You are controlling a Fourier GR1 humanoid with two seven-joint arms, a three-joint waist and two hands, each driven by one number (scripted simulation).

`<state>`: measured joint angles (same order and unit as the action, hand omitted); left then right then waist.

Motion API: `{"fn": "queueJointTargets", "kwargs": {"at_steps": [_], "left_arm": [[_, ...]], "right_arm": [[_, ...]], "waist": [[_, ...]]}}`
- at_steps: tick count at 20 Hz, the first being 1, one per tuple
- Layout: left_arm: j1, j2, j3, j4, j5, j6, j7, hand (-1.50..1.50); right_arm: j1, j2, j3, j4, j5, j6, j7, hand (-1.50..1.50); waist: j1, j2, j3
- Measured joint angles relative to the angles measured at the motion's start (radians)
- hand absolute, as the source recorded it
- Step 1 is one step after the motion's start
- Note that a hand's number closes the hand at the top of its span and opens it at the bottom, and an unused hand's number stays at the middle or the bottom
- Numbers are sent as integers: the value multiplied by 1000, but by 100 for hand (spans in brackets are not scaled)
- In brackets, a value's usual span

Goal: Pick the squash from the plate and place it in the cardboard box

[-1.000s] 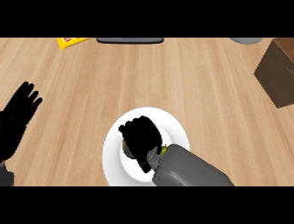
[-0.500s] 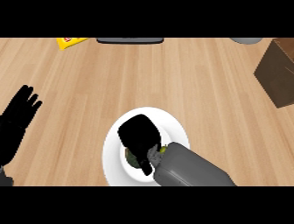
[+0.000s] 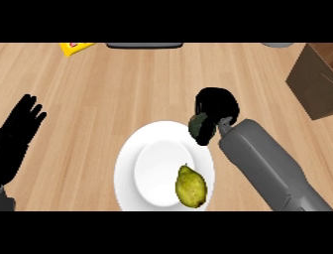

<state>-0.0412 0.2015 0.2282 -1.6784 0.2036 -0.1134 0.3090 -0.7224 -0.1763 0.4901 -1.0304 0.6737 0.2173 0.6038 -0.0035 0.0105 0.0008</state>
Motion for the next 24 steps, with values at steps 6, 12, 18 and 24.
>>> {"fn": "queueJointTargets", "kwargs": {"at_steps": [6, 12, 18, 24], "left_arm": [[-21, -7, -15, 12, -8, 2, 5, 0], [-12, 1, -3, 15, 1, -10, 0, 0], [8, -10, -6, 18, -12, -5, -15, 0], [-5, -8, 2, 45, -15, -3, -28, 0]], "right_arm": [[-130, -81, -153, 206, 32, -89, 31, 150], [-216, -91, -180, 174, 98, -142, 74, 150], [-320, -130, -202, 41, 169, -152, 195, 150], [-374, -199, -253, -54, 238, -138, 320, 150]], "waist": [[21, -1, 0], [13, -9, -1], [4, -15, -1], [-2, -15, -1]]}}
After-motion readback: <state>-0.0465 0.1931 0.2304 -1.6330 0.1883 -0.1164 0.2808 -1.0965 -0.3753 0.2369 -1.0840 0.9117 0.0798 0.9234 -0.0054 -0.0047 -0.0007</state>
